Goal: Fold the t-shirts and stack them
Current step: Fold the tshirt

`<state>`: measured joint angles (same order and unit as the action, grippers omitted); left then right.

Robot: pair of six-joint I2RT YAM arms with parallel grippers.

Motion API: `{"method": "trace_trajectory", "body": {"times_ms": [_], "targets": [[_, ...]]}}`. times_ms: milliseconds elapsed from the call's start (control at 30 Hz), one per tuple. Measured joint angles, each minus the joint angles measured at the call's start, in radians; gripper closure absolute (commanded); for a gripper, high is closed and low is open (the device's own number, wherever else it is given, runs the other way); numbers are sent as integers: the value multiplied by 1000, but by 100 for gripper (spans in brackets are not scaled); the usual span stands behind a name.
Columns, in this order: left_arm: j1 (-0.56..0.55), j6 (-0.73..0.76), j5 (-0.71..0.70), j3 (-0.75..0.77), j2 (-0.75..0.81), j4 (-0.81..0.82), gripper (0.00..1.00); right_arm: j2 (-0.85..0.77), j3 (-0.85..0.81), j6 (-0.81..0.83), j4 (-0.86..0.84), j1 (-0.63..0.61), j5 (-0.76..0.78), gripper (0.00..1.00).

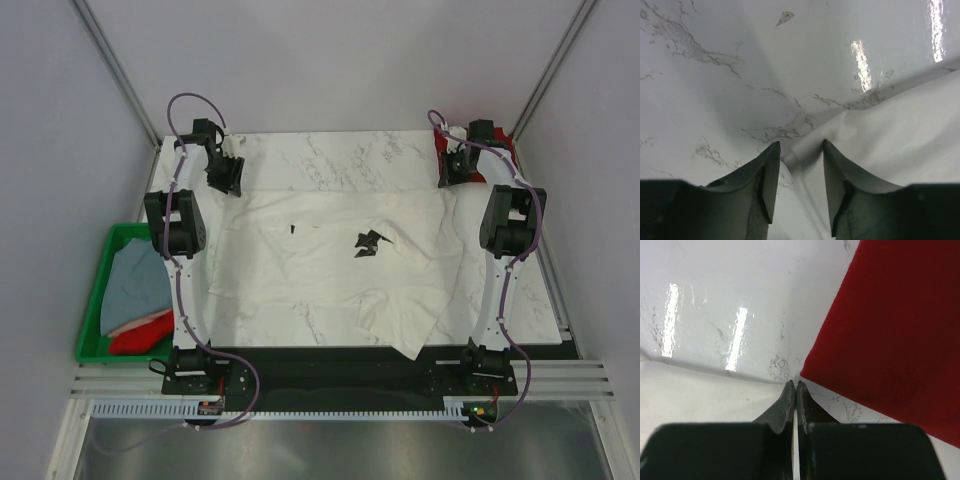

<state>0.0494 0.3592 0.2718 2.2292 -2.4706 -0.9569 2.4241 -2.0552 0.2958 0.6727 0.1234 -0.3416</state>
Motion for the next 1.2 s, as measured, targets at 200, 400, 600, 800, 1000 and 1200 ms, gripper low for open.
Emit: {"method": "trace_trajectory", "body": {"times_ms": [200, 400, 600, 800, 1000, 1200], "targets": [[8, -1, 10, 18, -23, -3, 98, 0, 4, 0, -6, 0, 0, 100], [8, 2, 54, 20, -22, -8, 98, -6, 6, 0, -6, 0, 1, 100], [24, 2, 94, 22, 37, -21, 98, -82, 11, -5, 23, 7, 2, 100], [71, -13, 189, 21, 267, -21, 98, -338, 21, -22, 30, 29, -27, 100], [143, -32, 314, -89, 566, 3, 98, -660, 118, -31, 17, 53, -50, 100], [207, -15, 372, -301, 841, 13, 98, -952, 230, -31, 24, 58, -53, 100]]}}
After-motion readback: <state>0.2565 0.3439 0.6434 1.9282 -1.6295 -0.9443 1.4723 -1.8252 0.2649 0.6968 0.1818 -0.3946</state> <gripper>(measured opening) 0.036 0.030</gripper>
